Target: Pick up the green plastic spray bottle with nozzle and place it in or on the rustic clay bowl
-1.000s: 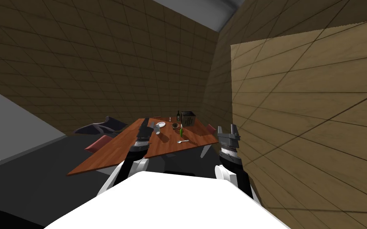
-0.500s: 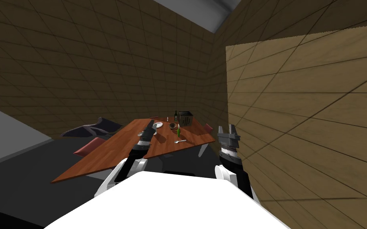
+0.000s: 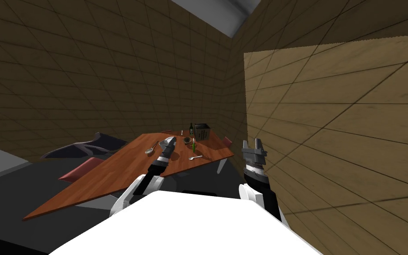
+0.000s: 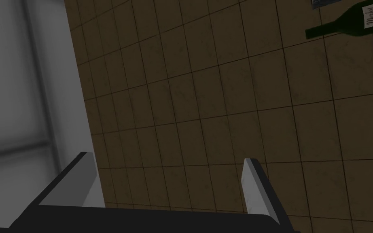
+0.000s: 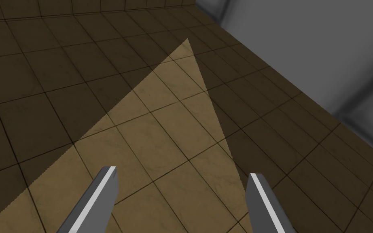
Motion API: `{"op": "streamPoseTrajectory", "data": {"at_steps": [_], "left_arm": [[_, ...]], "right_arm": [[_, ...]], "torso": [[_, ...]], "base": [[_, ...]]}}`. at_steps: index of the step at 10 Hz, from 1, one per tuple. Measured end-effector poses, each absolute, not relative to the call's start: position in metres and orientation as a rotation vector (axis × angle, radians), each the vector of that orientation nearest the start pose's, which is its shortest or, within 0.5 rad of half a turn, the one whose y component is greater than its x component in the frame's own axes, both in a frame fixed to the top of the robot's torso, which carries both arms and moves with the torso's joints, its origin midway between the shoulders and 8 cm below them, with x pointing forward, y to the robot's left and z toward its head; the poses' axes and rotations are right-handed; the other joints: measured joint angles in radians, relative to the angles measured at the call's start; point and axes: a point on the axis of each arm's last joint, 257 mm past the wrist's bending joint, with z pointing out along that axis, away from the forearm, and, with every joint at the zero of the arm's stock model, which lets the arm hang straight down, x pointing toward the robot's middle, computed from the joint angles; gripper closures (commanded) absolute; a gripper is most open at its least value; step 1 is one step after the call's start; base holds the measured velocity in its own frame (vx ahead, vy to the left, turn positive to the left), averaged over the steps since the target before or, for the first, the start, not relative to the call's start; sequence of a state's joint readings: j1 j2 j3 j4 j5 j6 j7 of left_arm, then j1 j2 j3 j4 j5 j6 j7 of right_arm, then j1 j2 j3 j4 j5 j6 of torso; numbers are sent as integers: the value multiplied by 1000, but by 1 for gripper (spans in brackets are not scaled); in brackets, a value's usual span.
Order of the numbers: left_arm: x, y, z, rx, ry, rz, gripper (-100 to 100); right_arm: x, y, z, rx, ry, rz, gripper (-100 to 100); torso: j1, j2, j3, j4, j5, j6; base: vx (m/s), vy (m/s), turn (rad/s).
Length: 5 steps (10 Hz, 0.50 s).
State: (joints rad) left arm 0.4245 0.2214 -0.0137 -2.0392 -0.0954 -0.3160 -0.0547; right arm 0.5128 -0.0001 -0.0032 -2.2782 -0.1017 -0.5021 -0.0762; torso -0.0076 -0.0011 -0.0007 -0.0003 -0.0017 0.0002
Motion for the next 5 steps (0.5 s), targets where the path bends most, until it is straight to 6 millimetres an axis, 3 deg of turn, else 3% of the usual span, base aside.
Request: {"op": "streamPoseTrajectory", "data": {"at_steps": [2, 5], "left_arm": [[429, 275, -127, -684, 1185, -1027, -100], [436, 285, -166, -704, 1278, -961, -100]], "right_arm": [[341, -294, 20, 758, 530, 1425, 0], [341, -294, 20, 758, 530, 1425, 0]], "torso": [[1, 0, 0, 0, 0, 0], [2, 1, 0, 0, 0, 0]], "base": [[14, -79, -90], [14, -87, -114]]}}
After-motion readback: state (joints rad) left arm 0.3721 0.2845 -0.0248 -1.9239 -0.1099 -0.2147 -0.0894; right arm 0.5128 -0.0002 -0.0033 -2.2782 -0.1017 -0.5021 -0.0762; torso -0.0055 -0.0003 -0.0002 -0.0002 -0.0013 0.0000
